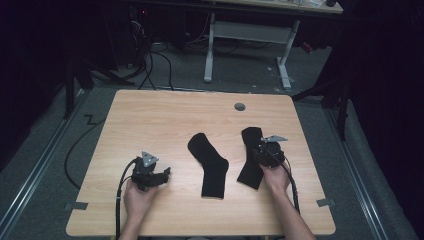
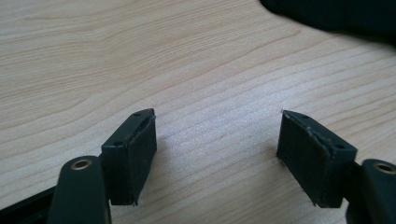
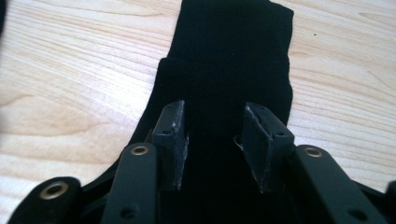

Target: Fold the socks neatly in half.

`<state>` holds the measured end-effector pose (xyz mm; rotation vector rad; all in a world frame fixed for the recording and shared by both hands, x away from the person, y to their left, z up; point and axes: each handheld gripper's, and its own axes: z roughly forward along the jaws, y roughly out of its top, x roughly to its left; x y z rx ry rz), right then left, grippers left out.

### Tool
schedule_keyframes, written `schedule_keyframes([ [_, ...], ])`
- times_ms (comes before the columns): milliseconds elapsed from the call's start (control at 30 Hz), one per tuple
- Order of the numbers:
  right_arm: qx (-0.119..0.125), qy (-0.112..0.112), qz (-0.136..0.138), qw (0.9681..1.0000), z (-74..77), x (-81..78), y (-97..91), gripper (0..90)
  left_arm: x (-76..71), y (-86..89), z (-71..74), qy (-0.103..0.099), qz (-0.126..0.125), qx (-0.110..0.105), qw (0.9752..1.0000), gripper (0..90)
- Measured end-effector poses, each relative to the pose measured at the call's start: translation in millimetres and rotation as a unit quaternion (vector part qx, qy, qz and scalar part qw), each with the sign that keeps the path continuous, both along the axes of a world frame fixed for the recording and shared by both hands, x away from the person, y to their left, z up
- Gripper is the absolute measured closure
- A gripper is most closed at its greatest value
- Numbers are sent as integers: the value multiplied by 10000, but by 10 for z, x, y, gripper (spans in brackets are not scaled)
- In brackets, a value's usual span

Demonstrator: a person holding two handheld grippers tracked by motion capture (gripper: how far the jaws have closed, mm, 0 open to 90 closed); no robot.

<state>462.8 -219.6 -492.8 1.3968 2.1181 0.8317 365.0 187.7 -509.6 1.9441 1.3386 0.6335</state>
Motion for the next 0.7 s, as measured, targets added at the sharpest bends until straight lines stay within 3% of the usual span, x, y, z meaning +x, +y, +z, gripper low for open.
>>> schedule_keyframes([
  [167,13,107,-1,9999,-33,40,11,604,0,0,0,0,-1,1,10000,288],
  [467,-211,207,555,9980,-5,-33,107,854,-1,-2,-1,-4,4,-2,10000,287],
  [600,-382,144,662,9970,-5,-59,135,870,0,-1,-1,-3,-1,-4,10000,286],
  [700,-252,155,673,9973,-9,-54,106,878,0,-2,-1,-4,1,-6,10000,285],
])
